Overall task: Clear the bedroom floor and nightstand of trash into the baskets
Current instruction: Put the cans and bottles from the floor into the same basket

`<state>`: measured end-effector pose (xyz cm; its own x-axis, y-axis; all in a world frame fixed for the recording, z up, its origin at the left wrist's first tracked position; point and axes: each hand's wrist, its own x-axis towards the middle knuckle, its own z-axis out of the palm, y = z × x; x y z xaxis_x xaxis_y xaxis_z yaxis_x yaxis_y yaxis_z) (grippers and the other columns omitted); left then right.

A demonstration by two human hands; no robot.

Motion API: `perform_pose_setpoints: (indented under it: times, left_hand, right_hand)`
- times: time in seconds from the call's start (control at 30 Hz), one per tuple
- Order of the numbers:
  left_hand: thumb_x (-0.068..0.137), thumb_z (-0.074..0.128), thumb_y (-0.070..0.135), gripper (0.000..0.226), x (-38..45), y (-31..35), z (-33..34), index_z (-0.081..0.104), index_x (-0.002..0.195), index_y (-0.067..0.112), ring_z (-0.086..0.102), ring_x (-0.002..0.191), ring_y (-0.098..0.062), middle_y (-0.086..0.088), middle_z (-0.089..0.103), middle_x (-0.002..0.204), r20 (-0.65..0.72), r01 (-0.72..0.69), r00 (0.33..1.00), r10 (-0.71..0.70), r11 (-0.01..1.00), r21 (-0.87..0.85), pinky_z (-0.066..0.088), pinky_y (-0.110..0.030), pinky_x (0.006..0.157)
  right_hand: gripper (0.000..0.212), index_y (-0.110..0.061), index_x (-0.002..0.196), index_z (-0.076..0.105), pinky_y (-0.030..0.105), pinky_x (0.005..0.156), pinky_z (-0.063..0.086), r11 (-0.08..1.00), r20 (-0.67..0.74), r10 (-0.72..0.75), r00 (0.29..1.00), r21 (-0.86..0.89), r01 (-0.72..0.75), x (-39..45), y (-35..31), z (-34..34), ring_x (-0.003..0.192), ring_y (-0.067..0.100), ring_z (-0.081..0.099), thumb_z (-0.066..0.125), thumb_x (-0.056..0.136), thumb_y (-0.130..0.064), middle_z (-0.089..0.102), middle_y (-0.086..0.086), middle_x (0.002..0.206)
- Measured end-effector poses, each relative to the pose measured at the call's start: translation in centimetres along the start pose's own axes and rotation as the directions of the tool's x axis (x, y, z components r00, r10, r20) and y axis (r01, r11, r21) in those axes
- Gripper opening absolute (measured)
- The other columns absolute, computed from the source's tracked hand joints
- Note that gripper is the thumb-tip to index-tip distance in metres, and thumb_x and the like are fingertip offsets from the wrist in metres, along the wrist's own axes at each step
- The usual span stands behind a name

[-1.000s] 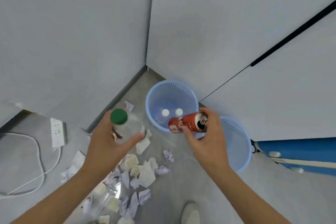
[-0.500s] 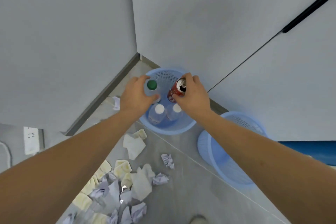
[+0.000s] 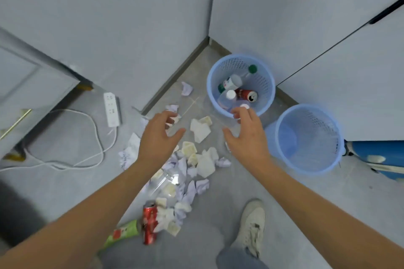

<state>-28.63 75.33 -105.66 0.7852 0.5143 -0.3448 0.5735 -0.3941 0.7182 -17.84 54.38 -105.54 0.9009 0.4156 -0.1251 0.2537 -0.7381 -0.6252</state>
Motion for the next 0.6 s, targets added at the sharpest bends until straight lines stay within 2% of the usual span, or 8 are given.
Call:
perform_pose_setpoints:
  times: [0.1,0.23,0.4,0.5,0.6]
  left_hand:
    - [0.088,0.077,0.033,0.031,-6.9,-2.4,-4.3,0.064,0.116,0.028,0.061,0.095,-0.008,0.009,0.066,0.105,0.005,0.099,0.995,-0.099,0.995,-0.006,0.048,-0.022,0.082]
    - [0.089,0.076,0.036,0.029,-15.3,-6.9,-8.3,0.061,0.114,0.034,0.06,0.096,-0.005,0.013,0.065,0.104,0.015,0.194,0.981,-0.195,0.981,0.022,0.049,-0.028,0.082]
    - [0.087,0.075,0.034,0.029,-22.2,-15.6,-9.6,0.062,0.113,0.033,0.061,0.097,-0.015,0.007,0.064,0.102,0.097,0.3,0.946,-0.308,0.95,0.092,0.051,-0.035,0.083]
    - [0.087,0.072,0.027,0.028,-24.6,-21.8,-9.1,0.062,0.113,0.032,0.06,0.101,-0.02,0.004,0.064,0.104,0.133,0.321,0.931,-0.341,0.934,0.156,0.053,-0.041,0.084]
    - [0.084,0.071,0.025,0.034,-25.1,-28.2,-6.9,0.064,0.118,0.027,0.061,0.104,-0.026,-0.002,0.065,0.109,0.152,0.332,0.915,-0.375,0.91,0.247,0.053,-0.044,0.085]
  right_hand:
    - [0.038,-0.02,0.122,0.056,0.03,0.082,0.047,0.996,0.143,0.031,0.989,0.08,-0.043,-7.8,-4.6,1.3,0.106,0.015,0.055,0.073,0.088,-0.022,0.051,-0.008,0.114]
    - [0.036,-0.027,0.121,0.053,0.035,0.08,0.053,0.994,0.293,0.025,0.956,0.094,-0.055,-17.3,-9.1,3.9,0.108,0.016,0.057,0.068,0.089,-0.028,0.051,-0.009,0.119]
    - [0.035,-0.03,0.12,0.051,0.037,0.083,0.054,0.979,0.378,0.18,0.908,0.021,-0.203,-25.6,-11.4,10.1,0.106,0.016,0.058,0.069,0.089,-0.03,0.049,-0.009,0.118]
    - [0.038,-0.026,0.124,0.053,0.038,0.089,0.053,0.942,0.432,0.301,0.85,0.006,-0.336,-29.0,-11.9,15.7,0.108,0.018,0.059,0.07,0.09,-0.029,0.051,-0.006,0.123]
    - [0.039,-0.024,0.126,0.054,0.043,0.092,0.052,0.923,0.488,0.352,0.799,-0.036,-0.384,-30.8,-11.1,22.3,0.112,0.024,0.058,0.066,0.091,-0.032,0.052,0.0,0.124]
